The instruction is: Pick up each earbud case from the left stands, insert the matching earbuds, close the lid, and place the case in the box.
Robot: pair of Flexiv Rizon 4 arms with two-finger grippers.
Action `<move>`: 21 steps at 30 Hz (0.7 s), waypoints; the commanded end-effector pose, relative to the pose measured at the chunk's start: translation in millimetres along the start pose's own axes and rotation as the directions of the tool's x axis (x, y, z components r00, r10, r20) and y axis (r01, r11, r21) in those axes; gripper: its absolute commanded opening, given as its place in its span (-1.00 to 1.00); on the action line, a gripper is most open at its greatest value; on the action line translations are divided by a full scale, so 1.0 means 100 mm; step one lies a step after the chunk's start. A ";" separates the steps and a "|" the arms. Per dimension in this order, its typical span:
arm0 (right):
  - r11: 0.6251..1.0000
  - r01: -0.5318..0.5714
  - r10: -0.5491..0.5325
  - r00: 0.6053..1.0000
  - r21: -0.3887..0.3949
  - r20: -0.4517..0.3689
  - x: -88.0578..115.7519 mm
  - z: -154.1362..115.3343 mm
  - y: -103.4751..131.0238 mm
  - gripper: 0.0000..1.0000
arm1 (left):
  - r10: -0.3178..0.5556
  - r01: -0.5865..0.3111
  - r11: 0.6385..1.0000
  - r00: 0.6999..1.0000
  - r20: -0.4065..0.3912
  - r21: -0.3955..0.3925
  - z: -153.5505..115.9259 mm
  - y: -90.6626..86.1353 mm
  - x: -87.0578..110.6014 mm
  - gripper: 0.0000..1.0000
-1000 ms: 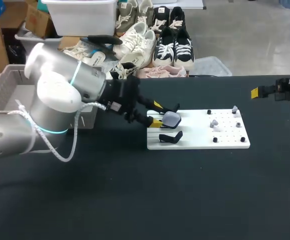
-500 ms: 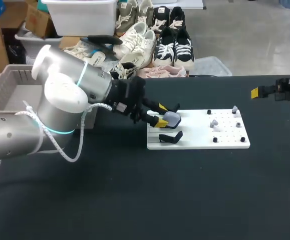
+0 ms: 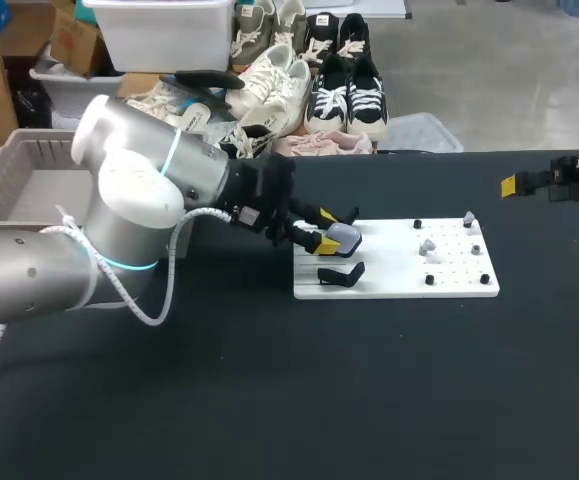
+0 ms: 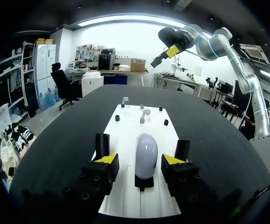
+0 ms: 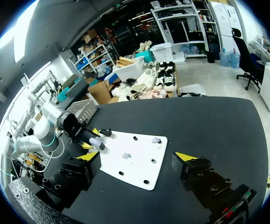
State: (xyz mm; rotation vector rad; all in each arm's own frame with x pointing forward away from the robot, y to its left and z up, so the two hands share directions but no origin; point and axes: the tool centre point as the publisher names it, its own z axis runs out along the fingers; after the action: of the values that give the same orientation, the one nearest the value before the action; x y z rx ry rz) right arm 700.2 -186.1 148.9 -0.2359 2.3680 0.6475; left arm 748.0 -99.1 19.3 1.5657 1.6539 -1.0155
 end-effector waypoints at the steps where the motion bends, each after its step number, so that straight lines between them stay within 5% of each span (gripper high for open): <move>1: 1.000 0.000 0.000 1.000 -0.002 -0.003 -0.01 0.00 -0.01 1.00 | 0.002 -0.002 1.000 1.000 0.003 0.006 0.03 0.04 0.00 0.23; 21: 1.000 0.000 0.000 1.000 -0.002 -0.003 -0.01 0.00 -0.01 1.00 | 0.012 -0.012 1.000 1.000 0.008 0.005 0.07 0.01 0.03 -0.05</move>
State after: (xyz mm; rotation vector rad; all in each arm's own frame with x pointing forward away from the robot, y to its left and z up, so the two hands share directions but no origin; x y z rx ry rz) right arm 700.2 -186.1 148.9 -0.2359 2.3680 0.6475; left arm 747.9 -102.7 15.1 1.5735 1.6390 -1.0192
